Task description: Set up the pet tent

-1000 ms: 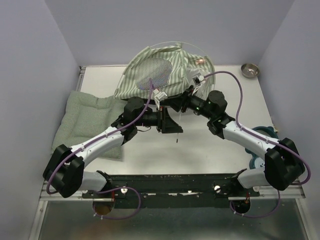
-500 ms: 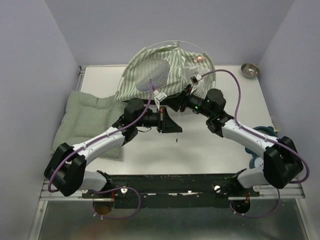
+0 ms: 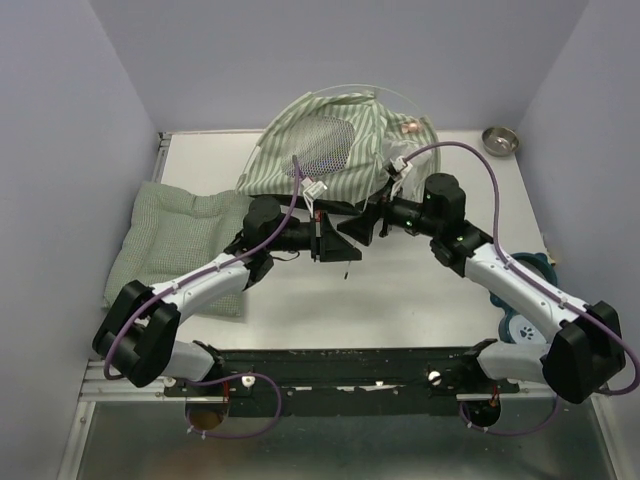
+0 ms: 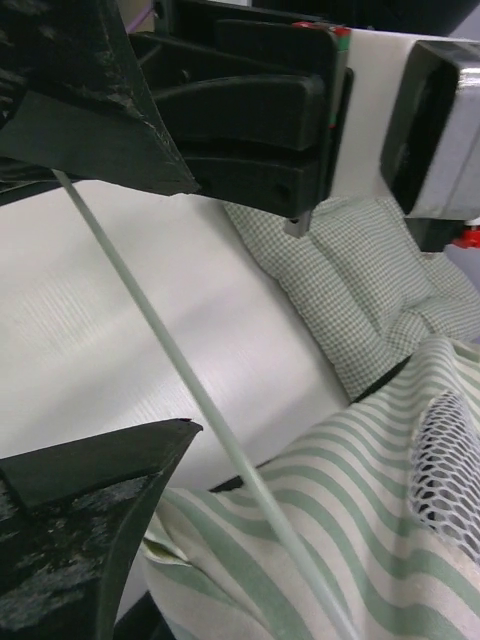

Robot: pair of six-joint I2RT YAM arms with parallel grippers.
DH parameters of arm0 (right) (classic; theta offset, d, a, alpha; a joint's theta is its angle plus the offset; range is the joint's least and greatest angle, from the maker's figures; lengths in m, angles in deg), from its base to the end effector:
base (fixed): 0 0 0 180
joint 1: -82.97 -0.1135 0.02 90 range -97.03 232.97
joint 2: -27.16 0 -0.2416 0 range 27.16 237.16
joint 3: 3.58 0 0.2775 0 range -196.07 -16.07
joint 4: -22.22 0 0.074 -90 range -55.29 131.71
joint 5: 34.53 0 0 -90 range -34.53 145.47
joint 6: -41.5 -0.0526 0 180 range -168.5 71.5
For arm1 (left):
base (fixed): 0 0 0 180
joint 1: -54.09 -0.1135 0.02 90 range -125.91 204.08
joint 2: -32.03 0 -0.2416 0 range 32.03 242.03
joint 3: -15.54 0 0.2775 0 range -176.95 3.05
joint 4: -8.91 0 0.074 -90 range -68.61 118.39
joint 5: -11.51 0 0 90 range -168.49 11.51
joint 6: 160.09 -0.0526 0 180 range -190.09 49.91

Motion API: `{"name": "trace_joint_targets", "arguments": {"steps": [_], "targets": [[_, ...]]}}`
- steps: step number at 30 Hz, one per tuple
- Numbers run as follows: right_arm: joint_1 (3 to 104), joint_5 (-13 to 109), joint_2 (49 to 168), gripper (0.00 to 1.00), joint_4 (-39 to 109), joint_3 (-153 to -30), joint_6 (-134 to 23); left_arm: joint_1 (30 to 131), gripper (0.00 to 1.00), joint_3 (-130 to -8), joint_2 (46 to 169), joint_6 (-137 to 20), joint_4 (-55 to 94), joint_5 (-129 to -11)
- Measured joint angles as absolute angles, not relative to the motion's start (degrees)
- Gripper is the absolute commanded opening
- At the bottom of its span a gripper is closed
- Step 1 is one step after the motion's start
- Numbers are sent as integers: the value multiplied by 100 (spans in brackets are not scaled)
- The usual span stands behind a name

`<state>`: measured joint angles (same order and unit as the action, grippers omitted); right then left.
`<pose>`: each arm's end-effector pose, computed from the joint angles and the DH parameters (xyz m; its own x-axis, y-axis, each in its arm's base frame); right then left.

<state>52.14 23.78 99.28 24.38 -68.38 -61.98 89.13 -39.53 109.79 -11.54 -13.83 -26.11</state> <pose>0.2762 0.1971 0.2885 -0.3429 0.0263 -0.9390 -0.8238 0.4720 0.3141 0.2470 -0.2241 0.2427 -0.8519 -0.0387 -0.5223 0.5218 0.0231 -0.8527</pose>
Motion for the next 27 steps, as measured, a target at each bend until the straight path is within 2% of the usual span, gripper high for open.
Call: {"name": "trace_joint_targets", "arguments": {"steps": [7, 15, 18, 22, 27], "targets": [[5728, 1882, 9495, 100, 3286, -6847, -5913, 8821, 0, -3953, 11055, -1043, -1505, -2592], [6224, 1417, 8896, 88, 3848, -6775, -4840, 8714, 0, -3953, 11055, -977, -1615, -2572], [6237, 1600, 8899, 83, 3885, -6672, -4670, 8714, 0, -3953, 11053, -957, -1634, -2568], [6344, 2182, 8945, 77, 3278, -6128, -4842, 8706, 0, -3953, 11053, -936, -1665, -2554], [6460, 2529, 9618, 77, 2036, -5632, -5264, 8703, 0, -3947, 11053, -929, -1669, -2530]]}}
